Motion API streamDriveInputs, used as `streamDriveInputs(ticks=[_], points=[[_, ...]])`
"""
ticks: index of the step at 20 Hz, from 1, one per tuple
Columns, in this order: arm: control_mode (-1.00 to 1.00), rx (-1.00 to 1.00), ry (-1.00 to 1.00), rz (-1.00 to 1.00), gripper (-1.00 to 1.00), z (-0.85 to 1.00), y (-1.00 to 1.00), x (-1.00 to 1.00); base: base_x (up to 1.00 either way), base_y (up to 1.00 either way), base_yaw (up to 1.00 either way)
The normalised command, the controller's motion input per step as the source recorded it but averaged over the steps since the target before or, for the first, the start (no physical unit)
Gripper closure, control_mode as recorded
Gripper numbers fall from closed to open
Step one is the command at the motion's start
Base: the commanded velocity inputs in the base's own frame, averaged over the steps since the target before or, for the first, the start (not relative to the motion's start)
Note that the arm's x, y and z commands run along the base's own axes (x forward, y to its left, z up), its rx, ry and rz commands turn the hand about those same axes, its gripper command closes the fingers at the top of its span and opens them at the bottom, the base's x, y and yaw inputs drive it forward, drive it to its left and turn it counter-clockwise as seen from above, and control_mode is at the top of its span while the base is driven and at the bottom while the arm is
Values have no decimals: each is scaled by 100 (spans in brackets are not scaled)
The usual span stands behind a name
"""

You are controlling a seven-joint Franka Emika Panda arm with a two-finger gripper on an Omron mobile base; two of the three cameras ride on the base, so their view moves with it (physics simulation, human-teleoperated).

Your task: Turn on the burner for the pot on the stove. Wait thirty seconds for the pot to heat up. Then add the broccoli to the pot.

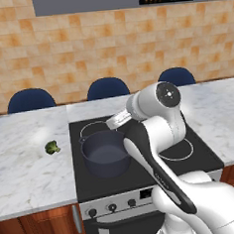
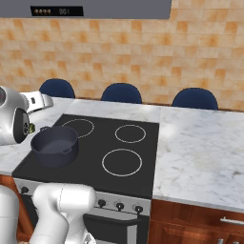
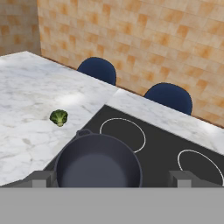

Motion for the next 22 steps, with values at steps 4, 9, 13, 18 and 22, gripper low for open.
streamDriveInputs(ticks=[4, 9, 13, 18, 22], points=[[-100, 0, 0, 0, -100, 0, 0, 0, 0, 0, 0], [-100, 0, 0, 0, -100, 0, 0, 0, 0, 0, 0], [-100, 0, 0, 0, -100, 0, 0, 0, 0, 0, 0], [-100, 0, 0, 0, -100, 0, 0, 0, 0, 0, 0], [-100, 0, 0, 0, -100, 0, 0, 0, 0, 0, 0]])
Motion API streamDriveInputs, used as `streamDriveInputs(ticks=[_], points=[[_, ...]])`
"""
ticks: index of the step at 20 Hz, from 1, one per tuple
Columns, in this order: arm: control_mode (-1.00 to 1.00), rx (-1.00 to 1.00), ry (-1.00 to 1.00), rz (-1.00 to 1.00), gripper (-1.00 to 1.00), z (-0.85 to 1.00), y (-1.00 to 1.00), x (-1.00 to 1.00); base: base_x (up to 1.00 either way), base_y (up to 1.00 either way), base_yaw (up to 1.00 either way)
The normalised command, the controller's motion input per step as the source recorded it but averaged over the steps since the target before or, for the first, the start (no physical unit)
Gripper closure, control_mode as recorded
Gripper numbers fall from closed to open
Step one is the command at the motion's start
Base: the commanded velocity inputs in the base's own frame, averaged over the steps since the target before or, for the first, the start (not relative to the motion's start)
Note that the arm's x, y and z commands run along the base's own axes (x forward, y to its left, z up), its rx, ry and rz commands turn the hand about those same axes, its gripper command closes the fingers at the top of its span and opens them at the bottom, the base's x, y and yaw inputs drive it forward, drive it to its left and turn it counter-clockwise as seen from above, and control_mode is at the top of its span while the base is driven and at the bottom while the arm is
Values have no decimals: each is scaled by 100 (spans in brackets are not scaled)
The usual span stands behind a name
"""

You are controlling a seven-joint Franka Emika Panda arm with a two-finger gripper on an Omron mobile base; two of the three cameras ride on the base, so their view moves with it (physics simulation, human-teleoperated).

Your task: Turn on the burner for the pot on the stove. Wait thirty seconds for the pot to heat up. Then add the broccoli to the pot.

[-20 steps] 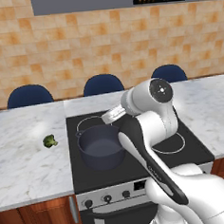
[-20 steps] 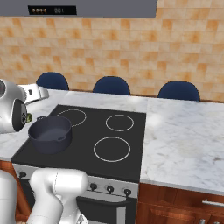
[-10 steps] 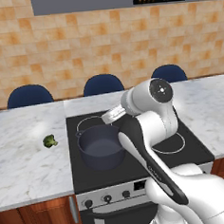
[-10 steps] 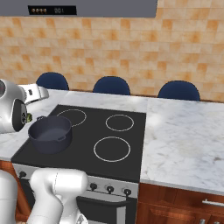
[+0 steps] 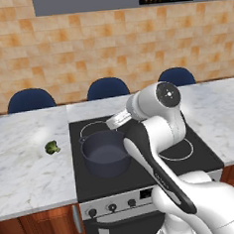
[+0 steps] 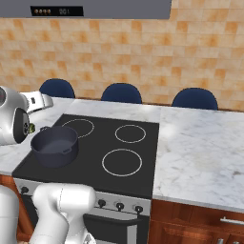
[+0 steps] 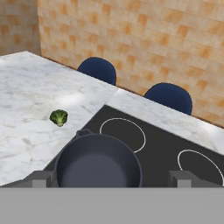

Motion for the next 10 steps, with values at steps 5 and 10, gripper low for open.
streamDriveInputs(ticks=[5, 10], points=[[-100, 0, 0, 0, -100, 0, 0, 0, 0, 0, 0], [-100, 0, 0, 0, -100, 0, 0, 0, 0, 0, 0]])
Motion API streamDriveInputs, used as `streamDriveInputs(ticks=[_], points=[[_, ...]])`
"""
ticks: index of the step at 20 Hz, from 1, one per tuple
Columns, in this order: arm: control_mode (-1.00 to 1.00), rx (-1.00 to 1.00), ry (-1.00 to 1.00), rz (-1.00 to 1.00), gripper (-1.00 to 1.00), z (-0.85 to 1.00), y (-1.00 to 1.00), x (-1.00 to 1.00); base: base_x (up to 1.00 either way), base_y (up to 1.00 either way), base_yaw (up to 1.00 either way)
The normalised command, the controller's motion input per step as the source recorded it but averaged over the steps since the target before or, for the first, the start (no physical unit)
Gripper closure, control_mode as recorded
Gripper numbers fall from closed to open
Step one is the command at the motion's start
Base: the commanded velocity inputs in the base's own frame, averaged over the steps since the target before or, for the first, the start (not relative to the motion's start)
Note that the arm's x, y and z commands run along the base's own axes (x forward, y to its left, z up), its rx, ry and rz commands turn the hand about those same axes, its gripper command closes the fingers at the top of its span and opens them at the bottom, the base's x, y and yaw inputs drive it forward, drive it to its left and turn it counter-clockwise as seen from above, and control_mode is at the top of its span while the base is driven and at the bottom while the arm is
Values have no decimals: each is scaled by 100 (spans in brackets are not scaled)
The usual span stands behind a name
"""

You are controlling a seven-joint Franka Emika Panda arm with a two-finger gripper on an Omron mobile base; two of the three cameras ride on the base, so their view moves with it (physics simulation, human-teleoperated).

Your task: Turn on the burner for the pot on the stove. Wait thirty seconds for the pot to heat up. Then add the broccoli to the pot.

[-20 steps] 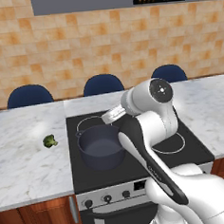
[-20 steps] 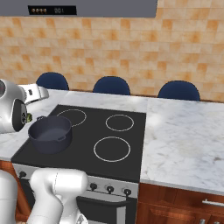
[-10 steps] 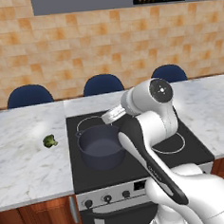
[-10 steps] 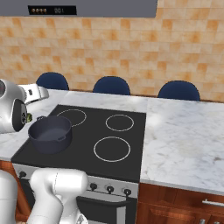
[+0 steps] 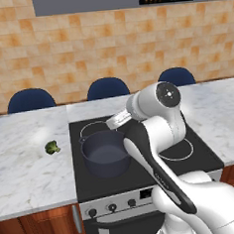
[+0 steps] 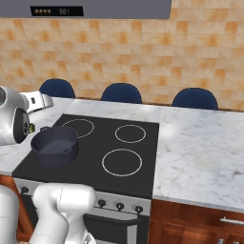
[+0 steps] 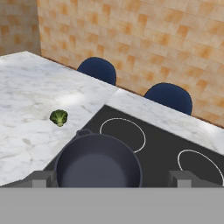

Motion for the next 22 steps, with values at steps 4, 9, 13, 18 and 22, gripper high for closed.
streamDriveInputs(ticks=[4, 9, 13, 18, 22], points=[[-100, 0, 0, 0, -100, 0, 0, 0, 0, 0, 0], [-100, 0, 0, 0, -100, 0, 0, 0, 0, 0, 0], [-100, 0, 0, 0, -100, 0, 0, 0, 0, 0, 0], [-100, 0, 0, 0, -100, 0, 0, 0, 0, 0, 0], [-100, 0, 0, 0, -100, 0, 0, 0, 0, 0, 0]])
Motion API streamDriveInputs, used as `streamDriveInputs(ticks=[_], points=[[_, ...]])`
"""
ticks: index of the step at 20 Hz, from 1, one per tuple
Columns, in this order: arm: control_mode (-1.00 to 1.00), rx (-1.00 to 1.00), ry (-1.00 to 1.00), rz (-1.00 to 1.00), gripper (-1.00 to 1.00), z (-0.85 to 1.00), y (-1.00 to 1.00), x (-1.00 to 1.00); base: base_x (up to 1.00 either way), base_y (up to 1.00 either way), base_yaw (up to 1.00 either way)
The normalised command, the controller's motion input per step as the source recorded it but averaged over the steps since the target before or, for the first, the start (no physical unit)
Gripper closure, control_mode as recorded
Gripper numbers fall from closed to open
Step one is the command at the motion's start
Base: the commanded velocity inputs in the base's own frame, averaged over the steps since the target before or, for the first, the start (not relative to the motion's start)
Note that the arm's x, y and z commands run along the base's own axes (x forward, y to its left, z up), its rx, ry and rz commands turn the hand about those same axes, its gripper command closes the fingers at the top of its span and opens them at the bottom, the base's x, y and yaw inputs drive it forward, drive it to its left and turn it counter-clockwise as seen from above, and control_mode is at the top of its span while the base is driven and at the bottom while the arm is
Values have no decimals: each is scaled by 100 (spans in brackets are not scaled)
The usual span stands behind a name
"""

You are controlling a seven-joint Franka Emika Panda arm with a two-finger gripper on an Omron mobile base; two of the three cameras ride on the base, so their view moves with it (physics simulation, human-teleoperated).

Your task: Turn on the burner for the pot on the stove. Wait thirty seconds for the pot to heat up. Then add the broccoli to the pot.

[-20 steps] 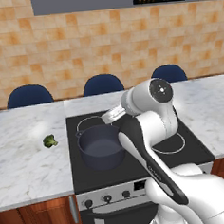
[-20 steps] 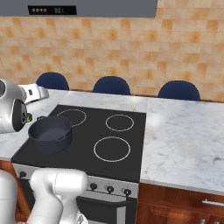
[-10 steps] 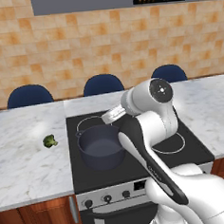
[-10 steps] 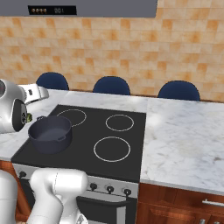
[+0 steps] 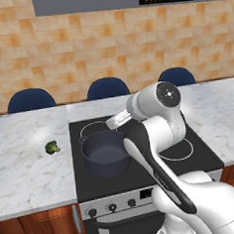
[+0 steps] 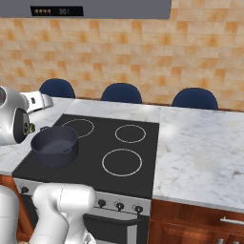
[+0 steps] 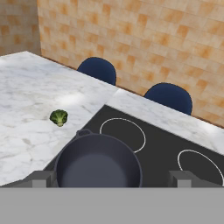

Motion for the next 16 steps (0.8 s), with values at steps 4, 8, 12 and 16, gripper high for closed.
streamDriveInputs(ticks=[4, 8, 12, 16], points=[[-100, 0, 0, 0, -100, 0, 0, 0, 0, 0, 0], [-100, 0, 0, 0, -100, 0, 0, 0, 0, 0, 0], [-100, 0, 0, 0, -100, 0, 0, 0, 0, 0, 0], [-100, 0, 0, 0, -100, 0, 0, 0, 0, 0, 0]])
